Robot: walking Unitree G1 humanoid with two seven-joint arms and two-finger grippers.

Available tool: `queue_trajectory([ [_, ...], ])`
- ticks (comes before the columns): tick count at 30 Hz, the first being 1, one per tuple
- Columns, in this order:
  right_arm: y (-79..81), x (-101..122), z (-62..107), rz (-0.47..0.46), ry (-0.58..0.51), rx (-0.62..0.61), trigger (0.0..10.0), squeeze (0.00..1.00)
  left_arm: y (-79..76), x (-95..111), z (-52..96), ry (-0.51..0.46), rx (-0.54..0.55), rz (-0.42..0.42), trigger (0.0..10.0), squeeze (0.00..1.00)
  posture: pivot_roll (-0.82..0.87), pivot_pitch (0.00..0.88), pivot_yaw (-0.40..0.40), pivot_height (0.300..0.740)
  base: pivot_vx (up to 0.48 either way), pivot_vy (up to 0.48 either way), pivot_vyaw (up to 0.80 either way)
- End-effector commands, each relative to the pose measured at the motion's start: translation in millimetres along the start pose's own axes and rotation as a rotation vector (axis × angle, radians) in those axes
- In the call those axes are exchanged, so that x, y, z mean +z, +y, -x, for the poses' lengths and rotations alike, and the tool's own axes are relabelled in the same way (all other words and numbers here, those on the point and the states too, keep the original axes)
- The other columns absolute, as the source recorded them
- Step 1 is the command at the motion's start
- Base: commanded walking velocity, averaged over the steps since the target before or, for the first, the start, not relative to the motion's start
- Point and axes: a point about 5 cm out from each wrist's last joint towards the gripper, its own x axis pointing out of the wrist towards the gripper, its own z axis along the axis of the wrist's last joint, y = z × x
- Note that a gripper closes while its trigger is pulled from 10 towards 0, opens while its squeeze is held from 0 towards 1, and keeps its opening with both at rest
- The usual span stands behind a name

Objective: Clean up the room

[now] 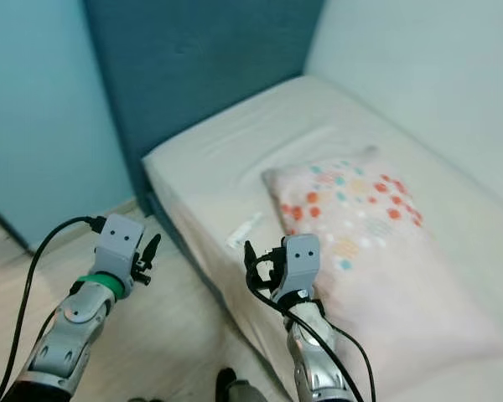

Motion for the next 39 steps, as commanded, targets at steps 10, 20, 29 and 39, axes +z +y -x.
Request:
queue_trajectory([
  [10, -1.8, -6.5, 2.9, -0.007, 0.031, -0.017, 10.0, 0.0, -2.0, -6.7, 1.2, 0.03, 0.003, -0.001, 10.0, 0.0, 0.06, 0.142, -0.022, 0.74, 0.0, 0.0, -0.77],
  [20, -1.0, -5.2, 0.3, 0.032, 0.026, -0.023, 10.0, 0.0, 1.4, -8.2, 1.5, 0.033, 0.023, 0.009, 10.0, 0.0, 0.06, 0.142, -0.022, 0.726, 0.0, 0.0, 0.0],
  [29, 1.4, -6.9, 1.2, -0.008, 0.034, 0.004, 10.0, 0.0, 6.8, -23.6, 2.6, 0.082, 0.072, -0.034, 10.0, 0.0, 0.06, 0.145, -0.025, 0.696, 0.0, 0.0, 0.0],
  [39, 4.3, -7.6, 2.0, -0.029, 0.034, 0.02, 10.0, 0.0, 15.8, -33.3, 4.7, 0.107, 0.119, -0.047, 10.0, 0.0, 0.06, 0.146, -0.027, 0.666, 0.0, 0.0, 0.0],
])
